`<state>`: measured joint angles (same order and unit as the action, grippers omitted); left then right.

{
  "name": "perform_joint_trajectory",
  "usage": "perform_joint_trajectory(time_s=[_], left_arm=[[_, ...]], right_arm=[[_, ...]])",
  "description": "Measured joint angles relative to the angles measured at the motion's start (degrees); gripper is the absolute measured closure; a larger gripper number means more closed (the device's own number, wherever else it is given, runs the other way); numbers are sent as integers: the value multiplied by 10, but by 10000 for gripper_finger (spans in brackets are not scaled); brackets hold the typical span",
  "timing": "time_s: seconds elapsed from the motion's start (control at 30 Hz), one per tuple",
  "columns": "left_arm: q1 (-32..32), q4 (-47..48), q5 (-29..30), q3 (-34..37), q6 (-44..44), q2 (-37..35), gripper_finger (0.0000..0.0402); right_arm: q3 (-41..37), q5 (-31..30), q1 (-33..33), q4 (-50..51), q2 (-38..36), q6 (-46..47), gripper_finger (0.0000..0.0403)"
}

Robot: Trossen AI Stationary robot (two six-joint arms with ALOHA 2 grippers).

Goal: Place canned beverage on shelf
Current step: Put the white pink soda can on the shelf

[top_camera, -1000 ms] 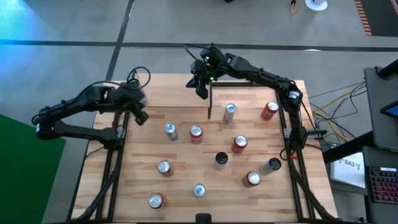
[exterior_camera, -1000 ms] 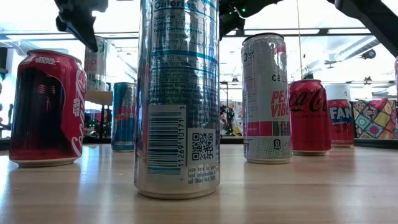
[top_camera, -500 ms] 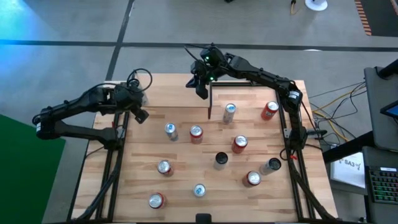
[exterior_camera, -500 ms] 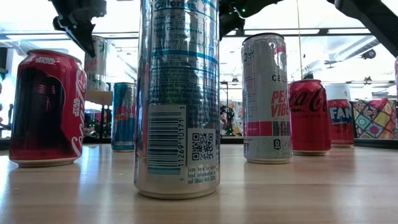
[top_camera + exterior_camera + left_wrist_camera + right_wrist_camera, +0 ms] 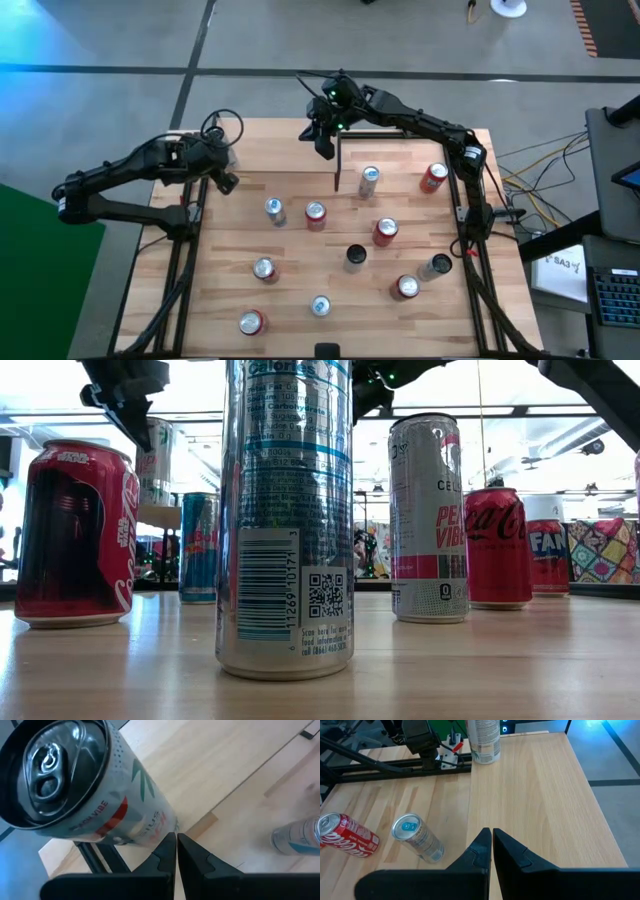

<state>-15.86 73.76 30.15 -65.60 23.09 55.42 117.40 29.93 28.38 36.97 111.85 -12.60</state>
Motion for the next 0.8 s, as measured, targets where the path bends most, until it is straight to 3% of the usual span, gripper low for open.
perform_joint_trajectory(time_s=[0.47, 0.8], left_arm=[[0, 1, 53, 0, 1, 0, 402], [0, 10, 31, -19, -16, -18, 402]], right_arm=[[0, 0, 0, 0, 0, 0, 394], [-18, 0, -14, -51, 0, -5, 394]])
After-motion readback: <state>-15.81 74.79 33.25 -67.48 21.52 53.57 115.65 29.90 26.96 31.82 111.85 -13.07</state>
